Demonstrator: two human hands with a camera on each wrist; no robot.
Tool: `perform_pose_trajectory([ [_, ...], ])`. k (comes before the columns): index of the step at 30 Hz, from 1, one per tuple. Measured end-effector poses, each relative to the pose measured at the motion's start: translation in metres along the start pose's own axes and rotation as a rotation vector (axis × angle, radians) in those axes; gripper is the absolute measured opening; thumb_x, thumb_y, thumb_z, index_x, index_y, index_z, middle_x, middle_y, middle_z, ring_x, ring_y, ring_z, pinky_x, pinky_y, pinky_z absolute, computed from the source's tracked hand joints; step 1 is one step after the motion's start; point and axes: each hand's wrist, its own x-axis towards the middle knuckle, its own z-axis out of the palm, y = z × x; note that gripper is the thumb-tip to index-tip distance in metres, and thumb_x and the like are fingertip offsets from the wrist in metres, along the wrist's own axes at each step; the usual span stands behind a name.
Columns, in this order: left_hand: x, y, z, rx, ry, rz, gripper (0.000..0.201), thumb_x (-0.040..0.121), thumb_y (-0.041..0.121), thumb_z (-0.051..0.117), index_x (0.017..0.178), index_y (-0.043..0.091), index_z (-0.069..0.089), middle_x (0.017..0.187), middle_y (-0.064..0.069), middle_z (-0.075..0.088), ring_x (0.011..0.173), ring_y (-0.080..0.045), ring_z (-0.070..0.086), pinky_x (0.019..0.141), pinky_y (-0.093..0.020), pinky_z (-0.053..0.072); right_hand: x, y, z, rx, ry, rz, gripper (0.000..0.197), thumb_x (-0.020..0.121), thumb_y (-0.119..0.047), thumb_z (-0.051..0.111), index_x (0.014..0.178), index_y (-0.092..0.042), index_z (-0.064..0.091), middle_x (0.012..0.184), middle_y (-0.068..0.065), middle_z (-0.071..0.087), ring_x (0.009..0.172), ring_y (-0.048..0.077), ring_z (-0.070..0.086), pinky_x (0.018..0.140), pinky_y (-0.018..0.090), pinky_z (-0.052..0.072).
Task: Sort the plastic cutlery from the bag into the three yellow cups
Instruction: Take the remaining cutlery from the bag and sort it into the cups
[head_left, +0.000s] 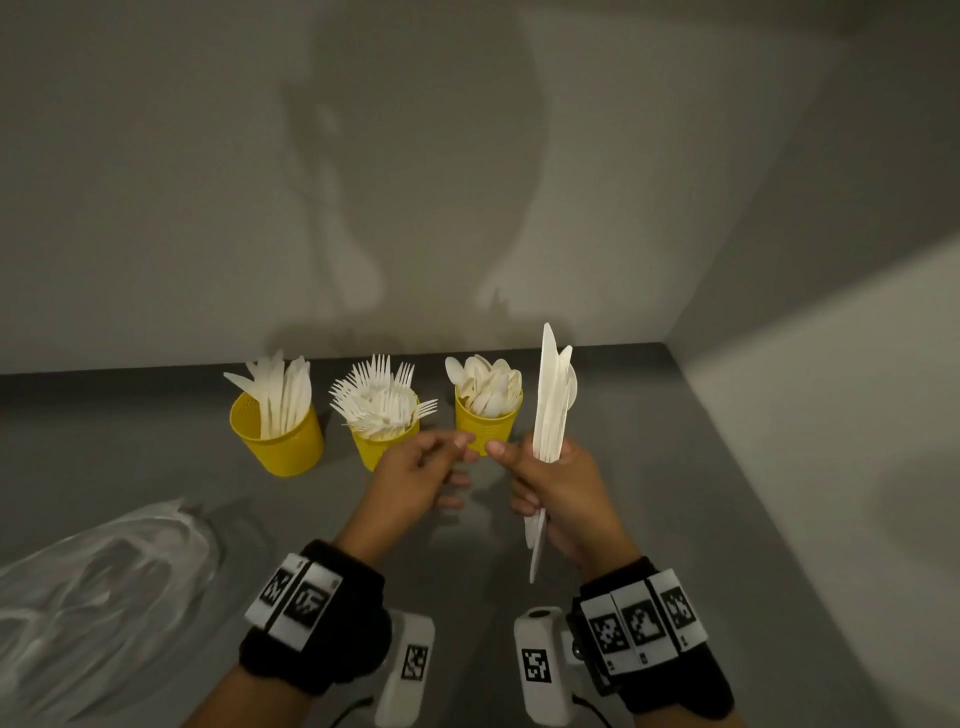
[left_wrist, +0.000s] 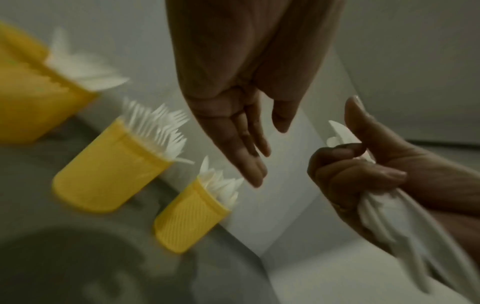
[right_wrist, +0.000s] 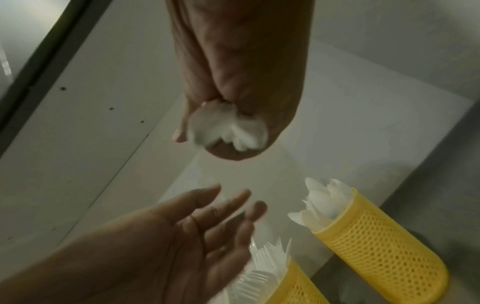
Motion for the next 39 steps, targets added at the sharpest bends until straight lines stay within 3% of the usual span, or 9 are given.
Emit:
perform_pose_trajectory([
  [6, -0.024, -0.027, -0.023, 0.171, -0.424, -0.156, 0.044, 0.086, -0.001, 0.053, 0.127, 0.015, 0.047, 0.102, -0.002, 0.064, 0.072, -0.006, 0.063, 0.059, -0.016, 0.052, -0.004, 0.005, 0.027, -0.117, 0.100, -0.132, 0.035, 0.076, -0.014, 0.073, 0.061, -0.013, 0.042, 0.041, -0.007, 0.036, 0.035, 0.007, 0.033, 0.037, 0.021, 0.031],
  [12, -0.036, -0.011, -0.029, 0.125, -0.331, 0.114, 0.047, 0.082, 0.003, 0.062, 0.123, 0.022, 0.049, 0.089, 0.007, 0.066, 0.081, 0.005, 0.062, 0.074, -0.010, 0.048, -0.008, 0.023, 0.056, -0.069, 0.190, -0.188, 0.026, 0.086, -0.030, 0.062, 0.079, -0.007, 0.053, 0.063, 0.004, 0.044, 0.056, 0.010, 0.046, 0.056, 0.021, 0.043],
  [15, -0.040, -0.006, -0.031, 0.310, -0.251, 0.298, 0.038, 0.082, 0.010, 0.060, 0.111, 0.033, 0.056, 0.078, 0.007, 0.066, 0.071, 0.001, 0.058, 0.067, -0.014, 0.044, -0.011, 0.024, 0.073, -0.072, 0.155, -0.232, 0.017, 0.092, -0.026, 0.054, 0.106, -0.017, 0.059, 0.085, -0.002, 0.064, 0.072, -0.004, 0.063, 0.066, 0.009, 0.045],
  [18, -0.040, -0.003, -0.031, 0.408, -0.172, 0.411, 0.028, 0.083, 0.011, 0.056, 0.095, 0.036, 0.055, 0.081, 0.016, 0.063, 0.072, 0.010, 0.058, 0.069, -0.019, 0.044, -0.013, 0.022, 0.083, -0.064, 0.096, -0.252, 0.015, 0.096, -0.017, 0.046, 0.096, -0.029, 0.055, 0.087, -0.006, 0.067, 0.073, -0.014, 0.063, 0.060, 0.001, 0.042],
  [23, -0.039, -0.005, -0.032, 0.249, -0.206, 0.434, 0.034, 0.094, 0.020, 0.037, 0.127, 0.025, 0.040, 0.111, 0.031, 0.050, 0.104, 0.020, 0.049, 0.087, -0.004, 0.039, -0.013, 0.020, 0.092, -0.104, 0.030, -0.183, 0.025, 0.095, -0.026, 0.046, 0.116, -0.014, 0.054, 0.105, -0.001, 0.064, 0.098, 0.004, 0.061, 0.070, 0.002, 0.046],
  [25, -0.036, -0.006, -0.037, 0.004, -0.206, 0.273, 0.034, 0.096, 0.025, 0.033, 0.124, 0.011, 0.044, 0.079, 0.021, 0.059, 0.071, 0.003, 0.057, 0.063, -0.012, 0.045, -0.013, 0.020, 0.091, -0.126, -0.019, -0.134, 0.032, 0.097, -0.029, 0.042, 0.119, -0.009, 0.051, 0.098, -0.002, 0.065, 0.083, -0.002, 0.063, 0.064, 0.006, 0.049],
  [28, -0.034, 0.002, -0.046, -0.294, -0.220, 0.095, 0.022, 0.098, 0.014, 0.027, 0.094, 0.011, 0.049, 0.052, 0.007, 0.043, 0.041, -0.004, 0.037, 0.039, -0.015, 0.031, -0.016, 0.022, 0.086, -0.132, -0.104, -0.097, 0.019, 0.098, -0.020, 0.040, 0.108, -0.014, 0.055, 0.083, -0.003, 0.062, 0.065, -0.004, 0.061, 0.061, 0.014, 0.049],
  [32, -0.035, 0.010, -0.052, -0.353, -0.239, 0.038, 0.025, 0.098, 0.014, 0.024, 0.088, 0.011, 0.048, 0.051, 0.004, 0.040, 0.038, -0.005, 0.031, 0.036, -0.014, 0.024, -0.018, 0.021, 0.082, -0.196, -0.055, -0.191, 0.015, 0.090, -0.009, 0.055, 0.102, -0.011, 0.064, 0.082, 0.002, 0.067, 0.071, 0.009, 0.062, 0.078, 0.028, 0.051],
  [39, -0.040, 0.010, -0.062, -0.227, -0.248, 0.026, 0.026, 0.099, 0.018, 0.023, 0.092, 0.016, 0.048, 0.061, -0.003, 0.032, 0.040, -0.004, 0.026, 0.038, -0.014, 0.021, -0.010, 0.016, 0.079, -0.220, 0.072, -0.282, 0.010, 0.078, -0.008, 0.071, 0.079, -0.001, 0.064, 0.069, 0.003, 0.065, 0.062, 0.004, 0.061, 0.065, 0.019, 0.051],
])
